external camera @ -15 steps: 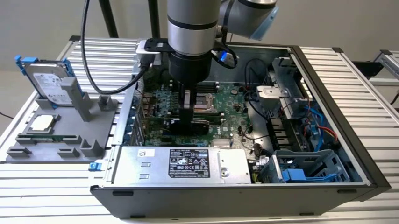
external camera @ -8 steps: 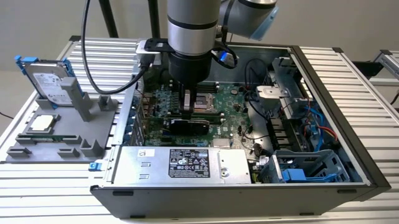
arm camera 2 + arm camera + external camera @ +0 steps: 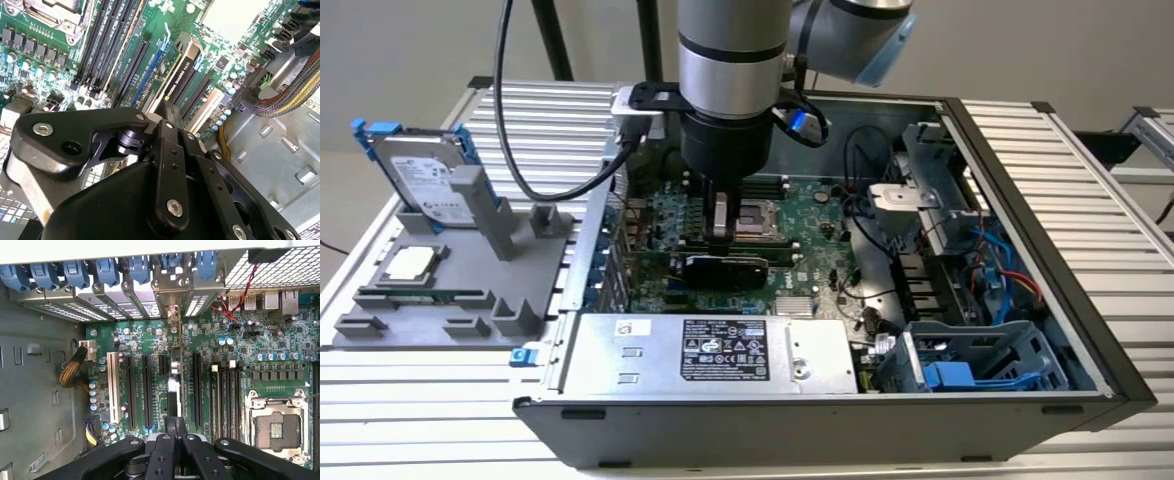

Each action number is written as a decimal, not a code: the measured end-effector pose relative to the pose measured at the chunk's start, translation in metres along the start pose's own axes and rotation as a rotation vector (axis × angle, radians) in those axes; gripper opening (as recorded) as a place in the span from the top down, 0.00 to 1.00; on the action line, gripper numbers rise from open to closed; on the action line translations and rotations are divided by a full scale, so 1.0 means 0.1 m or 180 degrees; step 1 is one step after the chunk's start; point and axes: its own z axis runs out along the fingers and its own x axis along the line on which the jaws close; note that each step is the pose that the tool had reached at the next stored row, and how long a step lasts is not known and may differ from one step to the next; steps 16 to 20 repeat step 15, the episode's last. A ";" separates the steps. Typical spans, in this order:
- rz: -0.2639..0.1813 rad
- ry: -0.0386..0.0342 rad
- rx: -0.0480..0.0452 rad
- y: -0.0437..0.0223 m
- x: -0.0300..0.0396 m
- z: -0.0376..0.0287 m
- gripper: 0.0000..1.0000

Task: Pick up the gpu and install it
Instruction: 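Press down on the gpu until it lock into place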

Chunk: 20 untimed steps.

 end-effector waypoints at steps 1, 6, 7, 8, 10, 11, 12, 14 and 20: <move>0.0000 0.0002 0.0000 0.000 0.000 0.000 1.00; 0.0000 0.0010 0.0001 0.000 0.000 0.000 1.00; 0.0000 0.0012 0.0001 0.000 0.000 0.000 1.00; 0.0000 0.0014 0.0001 0.000 0.000 0.000 1.00; 0.0000 0.0017 0.0001 0.000 0.000 0.000 1.00; 0.0000 0.0019 0.0001 0.000 0.000 0.000 1.00; 0.0000 0.0020 0.0001 0.000 0.000 0.000 1.00; 0.0000 0.0024 0.0001 0.000 0.000 0.000 1.00; 0.0000 0.0025 0.0002 0.000 0.000 0.000 1.00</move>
